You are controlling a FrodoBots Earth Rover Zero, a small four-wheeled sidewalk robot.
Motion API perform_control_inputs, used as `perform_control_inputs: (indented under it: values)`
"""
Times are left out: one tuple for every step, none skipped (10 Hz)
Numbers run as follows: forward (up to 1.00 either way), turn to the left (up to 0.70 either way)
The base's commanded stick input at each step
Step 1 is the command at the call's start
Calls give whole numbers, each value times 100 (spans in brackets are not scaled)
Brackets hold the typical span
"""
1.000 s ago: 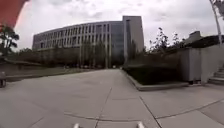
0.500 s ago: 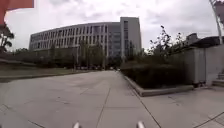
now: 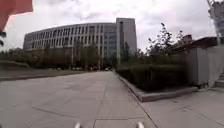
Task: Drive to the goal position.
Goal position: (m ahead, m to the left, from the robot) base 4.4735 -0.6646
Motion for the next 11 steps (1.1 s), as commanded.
perform_control_inputs:
  values:
    - [70, -14]
    - [70, -14]
    - [70, -14]
    - [70, -14]
    - [70, -11]
    - [70, -3]
    - [70, 0]
    - [70, 0]
    - [70, 0]
    - [70, 0]
    - [70, 3]
